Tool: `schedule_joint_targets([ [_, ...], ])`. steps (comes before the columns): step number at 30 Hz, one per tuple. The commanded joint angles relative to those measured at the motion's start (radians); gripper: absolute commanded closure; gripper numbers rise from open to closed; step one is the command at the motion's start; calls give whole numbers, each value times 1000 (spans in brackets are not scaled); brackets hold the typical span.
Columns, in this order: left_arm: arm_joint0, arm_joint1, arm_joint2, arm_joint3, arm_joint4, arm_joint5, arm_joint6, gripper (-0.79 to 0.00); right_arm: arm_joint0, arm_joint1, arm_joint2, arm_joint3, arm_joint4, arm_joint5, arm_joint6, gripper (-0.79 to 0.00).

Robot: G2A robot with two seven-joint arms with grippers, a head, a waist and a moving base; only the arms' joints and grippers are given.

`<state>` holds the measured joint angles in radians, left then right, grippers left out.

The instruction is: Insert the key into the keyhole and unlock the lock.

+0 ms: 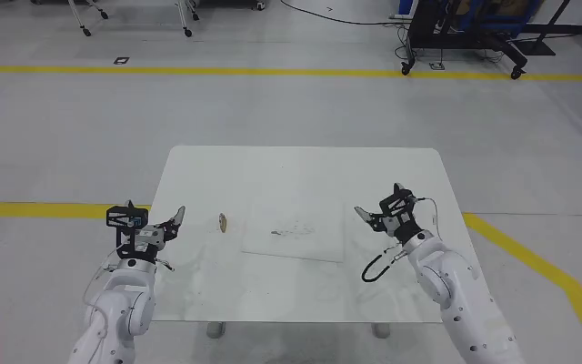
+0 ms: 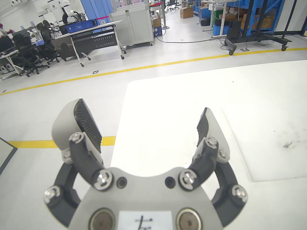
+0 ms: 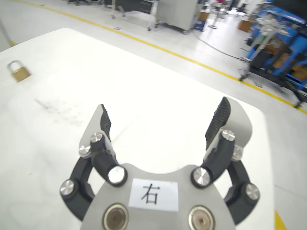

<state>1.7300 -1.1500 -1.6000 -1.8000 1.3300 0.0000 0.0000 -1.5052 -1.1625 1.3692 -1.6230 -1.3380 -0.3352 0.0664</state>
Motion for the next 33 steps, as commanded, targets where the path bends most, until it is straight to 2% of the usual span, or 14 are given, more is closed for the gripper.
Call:
schedule_joint_targets([
  [1, 0, 0, 0, 0, 0, 0, 0, -785, 84, -7, -71, 79, 1, -89, 2, -785],
  [7, 0, 0, 0, 0, 0, 0, 0, -785, 334, -39, -278, 301, -66, -336, -9, -785],
  [9, 0, 0, 0, 0, 0, 0, 0, -785, 387, -51, -322, 344, -77, -366, -29, -665],
  [11, 0, 0, 0, 0, 0, 0, 0, -785, 443, -63, -372, 383, -107, -389, -55, -597],
  [12, 0, 0, 0, 0, 0, 0, 0, -785, 465, -69, -400, 400, -130, -402, -70, -591],
  [13, 0, 0, 0, 0, 0, 0, 0, -785, 494, -79, -437, 429, -150, -424, -87, -499],
  [14, 0, 0, 0, 0, 0, 0, 0, -785, 510, -84, -457, 444, -160, -442, -93, -440],
  [15, 0, 0, 0, 0, 0, 0, 0, -785, 534, -92, -486, 473, -172, -461, -94, -431],
  [17, 0, 0, 0, 0, 0, 0, 0, -785, 578, -114, -543, 526, -182, -469, -89, -462],
  [19, 0, 0, 0, 0, 0, 0, 0, -785, 615, -137, -598, 575, -191, -461, -75, -582],
  [22, 0, 0, 0, 0, 0, 0, 0, -785, 664, -175, -666, 654, -176, -464, -64, -536],
  [25, 0, 0, 0, 0, 0, 0, 0, -785, 699, -201, -702, 718, -152, -483, -75, -428],
  [31, 0, 0, 0, 0, 0, 0, 0, -785, 748, -245, -745, 816, -105, -496, -84, -332],
  [33, 0, 0, 0, 0, 0, 0, 0, -785, 761, -255, -754, 841, -92, -500, -81, -249],
])
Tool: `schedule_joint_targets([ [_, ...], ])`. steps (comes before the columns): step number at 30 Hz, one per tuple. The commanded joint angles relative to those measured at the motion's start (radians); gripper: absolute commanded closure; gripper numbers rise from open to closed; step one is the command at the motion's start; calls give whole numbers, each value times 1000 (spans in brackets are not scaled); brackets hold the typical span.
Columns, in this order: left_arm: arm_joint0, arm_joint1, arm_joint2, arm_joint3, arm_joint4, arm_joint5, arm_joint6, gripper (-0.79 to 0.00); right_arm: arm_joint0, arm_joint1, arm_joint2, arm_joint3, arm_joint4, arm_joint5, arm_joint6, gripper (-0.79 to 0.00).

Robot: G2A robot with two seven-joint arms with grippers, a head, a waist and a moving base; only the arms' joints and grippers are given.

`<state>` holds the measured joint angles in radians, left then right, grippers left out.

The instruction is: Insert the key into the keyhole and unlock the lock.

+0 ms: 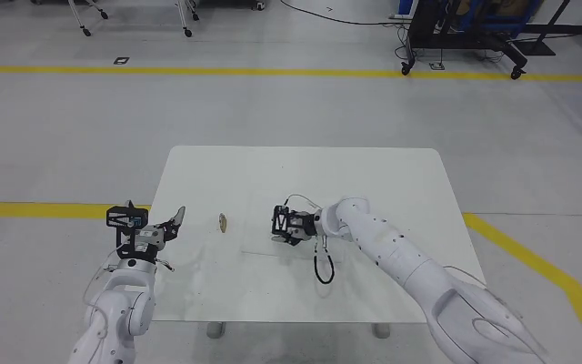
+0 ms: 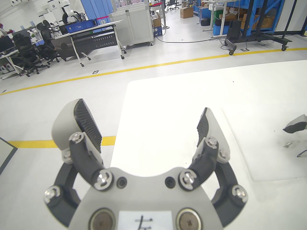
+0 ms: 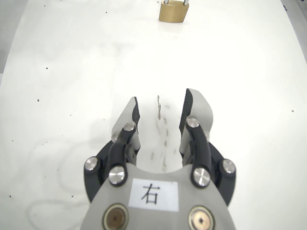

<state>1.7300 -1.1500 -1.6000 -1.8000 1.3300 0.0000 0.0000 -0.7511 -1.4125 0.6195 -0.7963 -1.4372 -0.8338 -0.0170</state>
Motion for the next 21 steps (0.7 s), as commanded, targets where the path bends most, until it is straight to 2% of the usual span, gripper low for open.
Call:
schedule_joint_targets([
  [1, 0, 0, 0, 0, 0, 0, 0, -785, 13, -12, -9, 28, 12, 2, 8, -212],
  [3, 0, 0, 0, 0, 0, 0, 0, -785, 24, -26, -24, 53, 16, 8, 23, -154],
  [6, 0, 0, 0, 0, 0, 0, 0, -785, 38, -44, -39, 86, 27, 4, 28, 0],
  [10, 0, 0, 0, 0, 0, 0, 0, -785, 58, -53, -40, 113, 36, -29, -28, 0],
  [15, 0, 0, 0, 0, 0, 0, 0, -785, 64, -36, -21, 111, 4, -40, -150, 0],
  [21, 0, 0, 0, 0, 0, 0, 0, -785, 8, 31, 79, 36, 5, -79, -459, 0],
])
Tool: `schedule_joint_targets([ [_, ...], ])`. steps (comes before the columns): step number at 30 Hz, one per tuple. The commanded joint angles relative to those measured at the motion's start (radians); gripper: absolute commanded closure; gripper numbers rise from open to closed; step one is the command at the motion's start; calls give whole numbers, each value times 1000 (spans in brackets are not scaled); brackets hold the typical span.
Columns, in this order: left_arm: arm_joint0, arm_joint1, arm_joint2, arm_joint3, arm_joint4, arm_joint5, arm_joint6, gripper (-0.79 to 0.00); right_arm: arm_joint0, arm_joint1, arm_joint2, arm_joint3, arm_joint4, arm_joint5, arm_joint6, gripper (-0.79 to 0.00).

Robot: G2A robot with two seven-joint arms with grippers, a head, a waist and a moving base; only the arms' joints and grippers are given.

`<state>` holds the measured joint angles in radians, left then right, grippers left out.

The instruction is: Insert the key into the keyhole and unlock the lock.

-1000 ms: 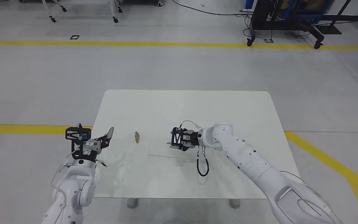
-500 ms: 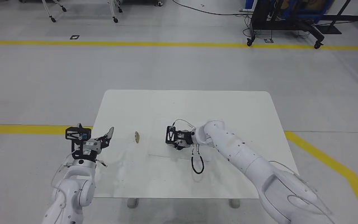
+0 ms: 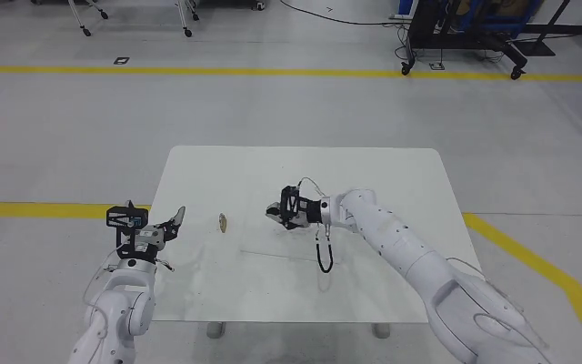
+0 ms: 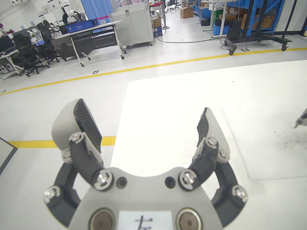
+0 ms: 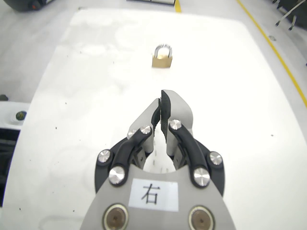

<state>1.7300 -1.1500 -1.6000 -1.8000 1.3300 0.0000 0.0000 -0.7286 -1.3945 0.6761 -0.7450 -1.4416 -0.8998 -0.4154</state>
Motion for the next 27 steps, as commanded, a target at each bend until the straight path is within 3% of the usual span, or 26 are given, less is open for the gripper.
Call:
schedule_joint_targets([
  [1, 0, 0, 0, 0, 0, 0, 0, -785, -40, 31, 63, -27, 39, -20, -115, 0],
  [4, 0, 0, 0, 0, 0, 0, 0, -785, -89, 59, 135, -58, 123, -53, -158, 0],
  [18, 13, -3, -4, -5, -58, -18, 19, -785, -89, 59, 135, -58, 123, -53, -158, 0],
  [21, 9, -9, -19, -6, -540, -266, -92, -785, -127, 60, 154, -63, 198, -69, -185, 0],
  [23, -31, -3, -41, 34, -887, -448, -281, -785, -159, 55, 166, -70, 288, -113, -235, 0],
  [27, -114, 5, 15, 69, -1192, -549, -552, -785, -206, 45, 125, -99, 460, -113, -321, 0],
])
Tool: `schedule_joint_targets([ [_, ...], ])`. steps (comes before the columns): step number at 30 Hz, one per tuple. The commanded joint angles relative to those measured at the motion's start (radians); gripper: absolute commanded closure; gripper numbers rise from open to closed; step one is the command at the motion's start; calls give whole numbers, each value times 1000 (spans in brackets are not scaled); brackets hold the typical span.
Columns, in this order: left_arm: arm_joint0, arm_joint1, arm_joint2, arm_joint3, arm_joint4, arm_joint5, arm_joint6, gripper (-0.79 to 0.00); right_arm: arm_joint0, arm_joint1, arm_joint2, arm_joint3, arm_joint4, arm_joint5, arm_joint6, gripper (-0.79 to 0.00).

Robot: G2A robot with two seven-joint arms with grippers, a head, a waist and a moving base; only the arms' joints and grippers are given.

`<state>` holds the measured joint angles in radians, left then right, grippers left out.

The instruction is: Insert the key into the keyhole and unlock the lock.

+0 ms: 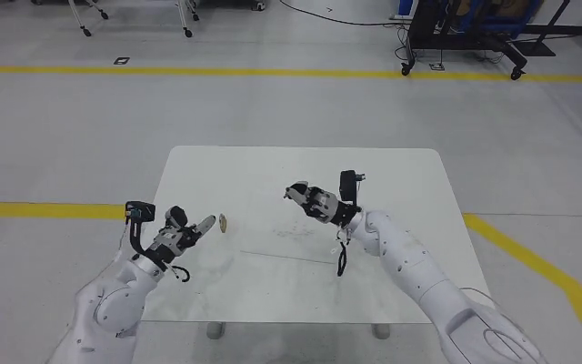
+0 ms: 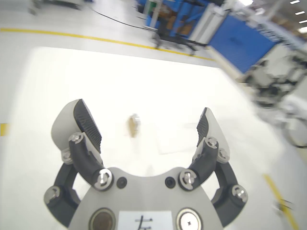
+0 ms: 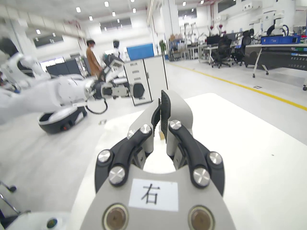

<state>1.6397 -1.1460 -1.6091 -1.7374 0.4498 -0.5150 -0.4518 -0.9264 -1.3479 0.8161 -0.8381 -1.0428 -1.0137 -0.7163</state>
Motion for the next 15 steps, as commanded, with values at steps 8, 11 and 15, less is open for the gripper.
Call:
schedule_joint_targets([
  [8, -168, -9, 178, 78, -306, -235, -139, -785, 1, 8, -217, -50, 580, 1, 103, 0],
  [11, -206, -17, 225, 151, -298, -319, -91, -785, 14, 18, -263, -63, 709, 1, 208, 0],
  [15, -258, -17, 277, 257, -309, -360, -146, -610, 22, 34, -297, -107, 831, 1, 322, 0],
])
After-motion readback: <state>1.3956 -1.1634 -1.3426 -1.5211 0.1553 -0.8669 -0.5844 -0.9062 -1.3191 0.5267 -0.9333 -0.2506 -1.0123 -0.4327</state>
